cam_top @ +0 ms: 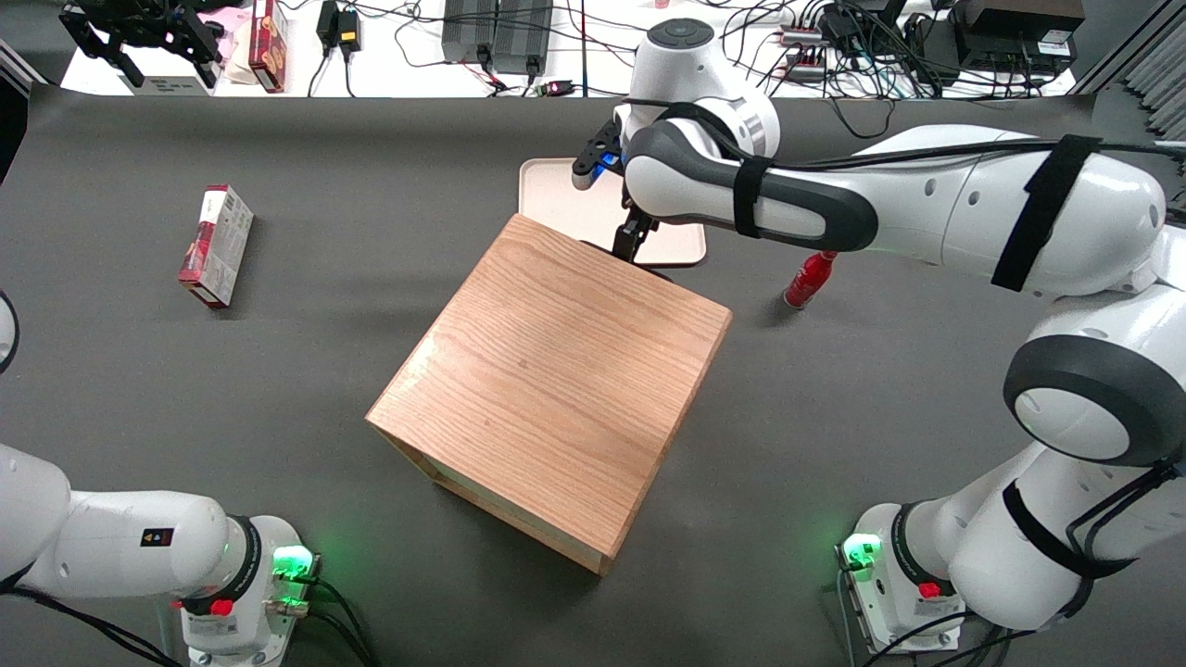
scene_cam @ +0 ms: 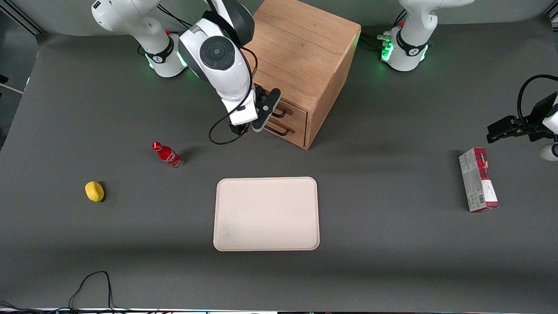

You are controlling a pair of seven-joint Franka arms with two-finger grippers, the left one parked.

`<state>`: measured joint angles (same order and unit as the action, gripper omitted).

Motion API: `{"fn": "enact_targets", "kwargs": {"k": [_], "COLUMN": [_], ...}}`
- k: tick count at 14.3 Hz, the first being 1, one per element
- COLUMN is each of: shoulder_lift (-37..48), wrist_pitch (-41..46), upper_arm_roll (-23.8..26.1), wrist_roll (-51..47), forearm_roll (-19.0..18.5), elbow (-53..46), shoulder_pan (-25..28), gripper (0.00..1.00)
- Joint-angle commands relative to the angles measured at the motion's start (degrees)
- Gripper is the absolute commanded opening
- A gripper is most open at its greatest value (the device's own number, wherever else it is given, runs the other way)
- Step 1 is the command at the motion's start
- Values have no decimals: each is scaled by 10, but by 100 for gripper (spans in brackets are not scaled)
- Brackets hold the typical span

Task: Open upper drawer
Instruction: 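Pull the handle outward from the cabinet with the right gripper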

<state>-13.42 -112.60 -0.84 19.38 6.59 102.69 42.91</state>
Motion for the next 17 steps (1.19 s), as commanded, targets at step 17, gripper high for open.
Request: {"fn": "enact_targets", "kwargs": {"k": [17], "shoulder_lift": [-74], "wrist_pitch": [-4], "upper_arm_roll": [-7], "wrist_roll": [50], "forearm_roll": [-2], "elbow": [-93], "shoulder_pan": [-78], "gripper": [100]}}
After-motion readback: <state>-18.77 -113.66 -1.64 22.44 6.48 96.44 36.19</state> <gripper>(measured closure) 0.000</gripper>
